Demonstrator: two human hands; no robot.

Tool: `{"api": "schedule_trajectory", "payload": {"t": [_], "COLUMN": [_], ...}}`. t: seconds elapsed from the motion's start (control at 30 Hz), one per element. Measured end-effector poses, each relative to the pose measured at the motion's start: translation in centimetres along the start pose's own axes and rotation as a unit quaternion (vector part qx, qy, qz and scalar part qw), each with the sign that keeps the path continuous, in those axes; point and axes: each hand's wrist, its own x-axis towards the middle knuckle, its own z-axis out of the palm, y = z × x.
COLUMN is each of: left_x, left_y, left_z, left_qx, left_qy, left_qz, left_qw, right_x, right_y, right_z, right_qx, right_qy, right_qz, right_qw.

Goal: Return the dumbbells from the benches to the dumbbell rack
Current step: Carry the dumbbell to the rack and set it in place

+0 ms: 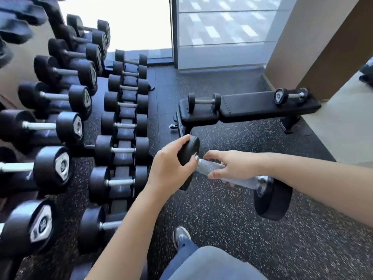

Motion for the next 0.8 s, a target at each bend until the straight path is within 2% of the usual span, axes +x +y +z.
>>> {"api": "schedule_trajectory", "payload": {"t": [0.5,0.8], "left_x": [24.5,38.6], "left_y": [-5.8,-8.8], "left_z": [-2.9,-3.8], "left_qx": [0.051,0.045], "left_qy": [0.043,0.125], "left_qz": [-0.002,-0.036], "left_qw": [0.998,0.991], "right_x": [20.1,32.7], "right_y": [-0.6,-1.6], "right_z": [-18.0,-30.9], "right_qx": [-0.003,-0.116], "right_qy": [-0.026,-0.045], "right_qz": [-0.045,-0.106], "right_qw": [0.999,0.987]}}
